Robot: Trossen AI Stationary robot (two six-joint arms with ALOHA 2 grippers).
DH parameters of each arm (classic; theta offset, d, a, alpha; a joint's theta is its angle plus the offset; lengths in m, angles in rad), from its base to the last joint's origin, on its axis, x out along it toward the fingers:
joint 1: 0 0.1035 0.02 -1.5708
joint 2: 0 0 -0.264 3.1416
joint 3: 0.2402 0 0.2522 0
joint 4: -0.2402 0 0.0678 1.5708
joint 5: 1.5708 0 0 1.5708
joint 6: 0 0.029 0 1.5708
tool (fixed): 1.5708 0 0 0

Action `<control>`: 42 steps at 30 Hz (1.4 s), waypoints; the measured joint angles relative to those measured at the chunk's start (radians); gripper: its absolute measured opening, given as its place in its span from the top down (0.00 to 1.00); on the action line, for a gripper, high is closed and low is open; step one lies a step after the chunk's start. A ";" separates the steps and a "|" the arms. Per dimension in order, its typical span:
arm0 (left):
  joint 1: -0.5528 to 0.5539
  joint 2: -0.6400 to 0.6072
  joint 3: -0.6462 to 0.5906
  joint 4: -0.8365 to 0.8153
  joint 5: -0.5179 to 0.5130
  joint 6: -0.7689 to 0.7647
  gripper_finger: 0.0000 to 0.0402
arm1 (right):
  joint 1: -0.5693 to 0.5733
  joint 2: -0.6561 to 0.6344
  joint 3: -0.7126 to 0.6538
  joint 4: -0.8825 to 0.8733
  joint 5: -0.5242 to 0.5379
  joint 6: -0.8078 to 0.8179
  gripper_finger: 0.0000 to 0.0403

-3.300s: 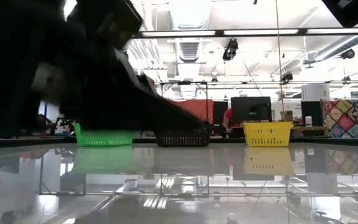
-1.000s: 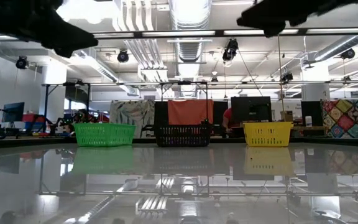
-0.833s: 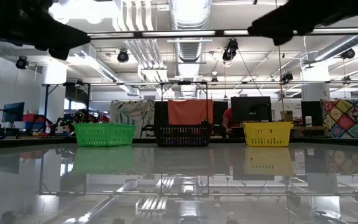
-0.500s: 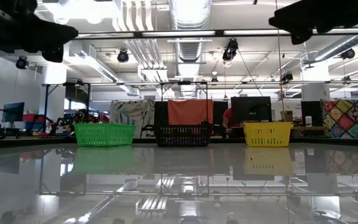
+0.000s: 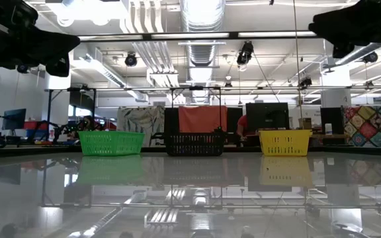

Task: Sort Halloween decoration
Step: Return to Home Position

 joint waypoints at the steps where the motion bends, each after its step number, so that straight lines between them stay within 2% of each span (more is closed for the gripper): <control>1: 0.000 0.002 0.000 -0.001 0.010 -0.004 1.00 | 0.000 -0.027 -0.011 -0.005 0.011 -0.003 0.70; 7: 0.000 0.003 0.000 -0.015 0.024 -0.023 1.00 | -0.001 -0.191 -0.021 -0.183 0.042 -0.002 0.70; 13: 0.002 0.009 0.000 -0.043 0.012 -0.014 1.00 | -0.007 -0.190 -0.007 -0.242 0.070 -0.029 0.70; 18: 0.004 0.018 -0.001 -0.060 -0.065 -0.014 1.00 | -0.037 -0.193 -0.092 -0.213 0.080 -0.030 0.70; 21: 0.004 0.023 -0.001 -0.095 -0.068 -0.026 1.00 | -0.049 -0.169 -0.114 -0.180 0.085 -0.026 0.70; 26: 0.004 0.051 0.002 -0.099 -0.069 -0.012 1.00 | -0.049 -0.145 -0.114 -0.116 0.058 -0.123 0.70; 36: 0.004 0.108 0.003 -0.101 -0.070 -0.014 1.00 | -0.049 -0.145 -0.114 -0.135 0.068 -0.150 0.70; 38: 0.004 0.117 0.003 -0.101 -0.070 -0.014 1.00 | -0.049 -0.145 -0.114 -0.136 0.068 -0.133 0.70; 42: 0.004 0.131 0.004 -0.102 -0.071 -0.014 1.00 | -0.049 -0.145 -0.114 -0.148 0.067 0.006 0.70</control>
